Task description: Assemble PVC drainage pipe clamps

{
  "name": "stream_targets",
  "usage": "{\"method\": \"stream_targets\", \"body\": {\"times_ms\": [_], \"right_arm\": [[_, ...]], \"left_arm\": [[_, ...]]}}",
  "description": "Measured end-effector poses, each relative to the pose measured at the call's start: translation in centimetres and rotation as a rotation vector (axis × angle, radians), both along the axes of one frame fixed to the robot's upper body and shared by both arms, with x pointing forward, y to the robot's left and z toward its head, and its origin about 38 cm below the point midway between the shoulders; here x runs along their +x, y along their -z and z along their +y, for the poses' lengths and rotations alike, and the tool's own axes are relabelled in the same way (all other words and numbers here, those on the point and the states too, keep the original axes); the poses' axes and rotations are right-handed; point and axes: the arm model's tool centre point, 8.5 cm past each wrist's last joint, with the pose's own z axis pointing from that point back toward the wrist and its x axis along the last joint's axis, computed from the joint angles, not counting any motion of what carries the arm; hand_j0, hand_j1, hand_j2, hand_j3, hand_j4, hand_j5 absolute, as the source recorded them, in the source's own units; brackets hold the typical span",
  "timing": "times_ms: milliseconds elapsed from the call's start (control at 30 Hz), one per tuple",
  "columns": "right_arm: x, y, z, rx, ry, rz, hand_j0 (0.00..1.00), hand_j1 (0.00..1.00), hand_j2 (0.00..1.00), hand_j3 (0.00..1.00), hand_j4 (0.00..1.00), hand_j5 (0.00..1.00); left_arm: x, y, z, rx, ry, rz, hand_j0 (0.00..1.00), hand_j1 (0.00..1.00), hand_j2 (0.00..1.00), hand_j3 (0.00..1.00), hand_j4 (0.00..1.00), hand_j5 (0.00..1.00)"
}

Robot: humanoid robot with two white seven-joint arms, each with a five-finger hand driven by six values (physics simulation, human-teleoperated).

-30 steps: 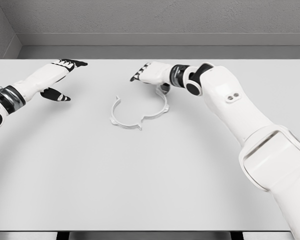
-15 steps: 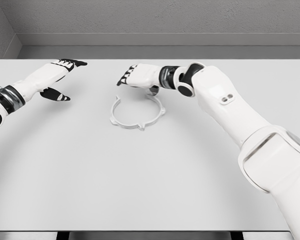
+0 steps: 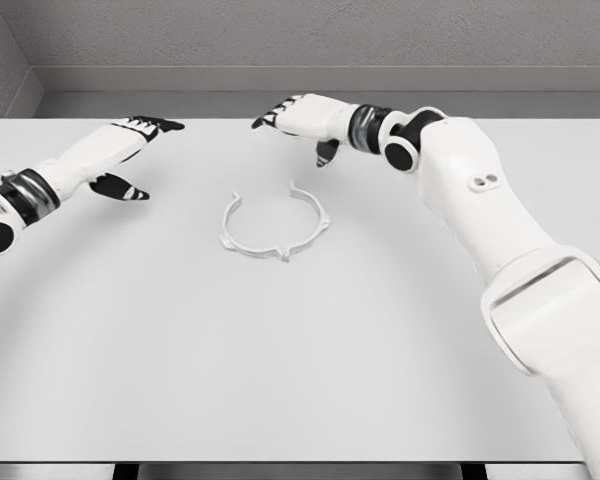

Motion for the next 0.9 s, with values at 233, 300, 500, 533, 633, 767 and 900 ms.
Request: {"method": "stream_targets", "body": {"times_ms": [233,300,500,533,633,767,900], "right_arm": [[-4.9,-5.4,-11.1,0.229,0.0,-0.143,1.0,1.0,1.0,1.0,1.0,1.0],[-8.7,-1.8,-15.2,0.234,0.018,-0.089,1.0,1.0,1.0,1.0,1.0,1.0],[-17.2,-1.9,-23.6,0.228,0.092,-0.145,1.0,1.0,1.0,1.0,1.0,1.0],[-17.6,-2.4,-24.8,0.232,0.114,-0.157,1.0,1.0,1.0,1.0,1.0,1.0],[-18.4,-3.9,-27.9,0.252,0.175,-0.189,1.0,1.0,1.0,1.0,1.0,1.0],[-18.6,-3.9,-29.8,0.267,0.223,-0.185,1.0,1.0,1.0,1.0,1.0,1.0],[-18.6,-3.9,-30.1,0.272,0.23,-0.185,1.0,1.0,1.0,1.0,1.0,1.0]], "left_arm": [[0.3,0.6,-3.8,0.026,0.089,0.013,1.0,1.0,1.0,1.0,1.0,1.0],[0.2,0.9,-4.4,0.031,0.104,0.02,1.0,1.0,1.0,1.0,1.0,1.0],[0.0,1.5,-5.3,0.037,0.126,0.033,1.0,1.0,1.0,1.0,1.0,1.0],[0.0,1.5,-5.4,0.038,0.127,0.033,1.0,1.0,1.0,1.0,1.0,1.0],[0.0,1.5,-5.6,0.038,0.132,0.033,1.0,1.0,1.0,1.0,1.0,1.0],[0.0,1.5,-6.0,0.036,0.14,0.032,1.0,1.0,1.0,1.0,1.0,1.0],[-0.1,1.9,-7.3,0.035,0.164,0.039,1.0,1.0,1.0,1.0,1.0,1.0]]}}
